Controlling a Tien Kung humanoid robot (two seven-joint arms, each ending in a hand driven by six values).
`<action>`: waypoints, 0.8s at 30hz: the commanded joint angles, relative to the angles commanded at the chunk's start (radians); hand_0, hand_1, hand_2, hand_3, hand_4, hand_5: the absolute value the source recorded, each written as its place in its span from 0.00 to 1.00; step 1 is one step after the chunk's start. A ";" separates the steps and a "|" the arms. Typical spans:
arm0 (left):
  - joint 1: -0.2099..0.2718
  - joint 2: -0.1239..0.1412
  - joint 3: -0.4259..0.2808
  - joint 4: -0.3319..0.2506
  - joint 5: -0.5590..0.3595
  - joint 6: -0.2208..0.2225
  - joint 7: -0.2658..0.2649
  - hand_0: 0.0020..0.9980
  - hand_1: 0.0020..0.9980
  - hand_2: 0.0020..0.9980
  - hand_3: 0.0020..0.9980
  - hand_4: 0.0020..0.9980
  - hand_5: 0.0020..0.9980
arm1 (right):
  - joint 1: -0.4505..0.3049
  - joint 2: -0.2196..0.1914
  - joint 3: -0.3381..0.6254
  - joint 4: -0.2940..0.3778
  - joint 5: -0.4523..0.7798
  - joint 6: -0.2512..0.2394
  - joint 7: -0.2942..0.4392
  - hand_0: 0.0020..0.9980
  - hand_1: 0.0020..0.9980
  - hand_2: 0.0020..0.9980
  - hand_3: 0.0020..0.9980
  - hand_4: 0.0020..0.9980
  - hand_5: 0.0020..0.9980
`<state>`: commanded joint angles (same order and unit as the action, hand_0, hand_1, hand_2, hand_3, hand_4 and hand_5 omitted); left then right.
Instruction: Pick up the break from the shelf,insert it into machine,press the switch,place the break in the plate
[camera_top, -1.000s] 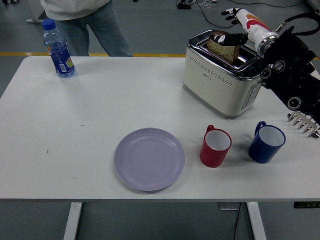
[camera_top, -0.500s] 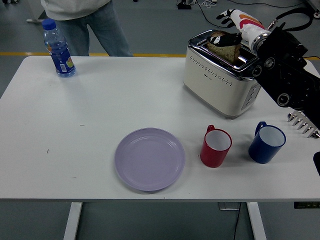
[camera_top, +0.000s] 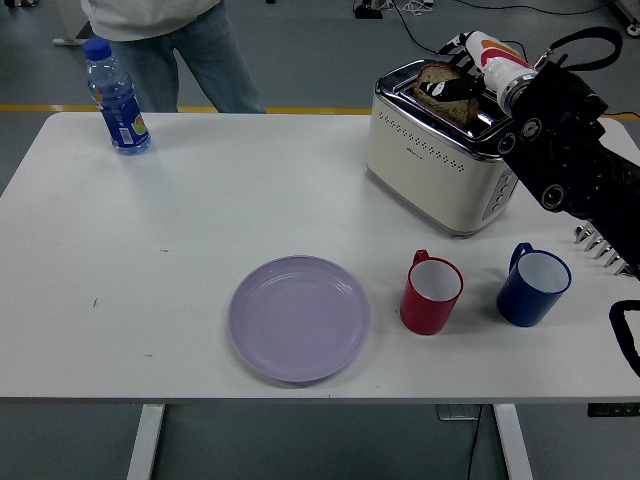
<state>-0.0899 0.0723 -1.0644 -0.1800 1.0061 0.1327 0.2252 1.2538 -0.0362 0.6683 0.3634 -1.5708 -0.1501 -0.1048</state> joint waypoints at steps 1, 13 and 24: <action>-0.001 0.000 0.000 0.000 0.001 0.000 0.000 0.70 0.72 0.70 0.58 0.31 0.81 | 0.002 0.003 -0.001 -0.007 -0.003 -0.001 -0.001 0.69 0.65 0.67 0.73 0.82 0.40; -0.005 0.000 0.000 0.000 0.002 0.001 0.001 0.70 0.72 0.70 0.57 0.31 0.81 | 0.013 0.018 -0.024 -0.047 0.000 0.001 -0.007 0.62 0.58 0.59 0.68 0.81 0.38; -0.007 0.001 -0.008 0.000 0.017 0.001 0.003 0.70 0.72 0.70 0.57 0.31 0.81 | 0.022 0.030 -0.044 -0.081 -0.003 -0.003 -0.017 0.56 0.53 0.55 0.66 0.78 0.35</action>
<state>-0.0965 0.0728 -1.0723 -0.1800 1.0235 0.1340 0.2282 1.2760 -0.0057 0.6241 0.2826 -1.5737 -0.1534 -0.1213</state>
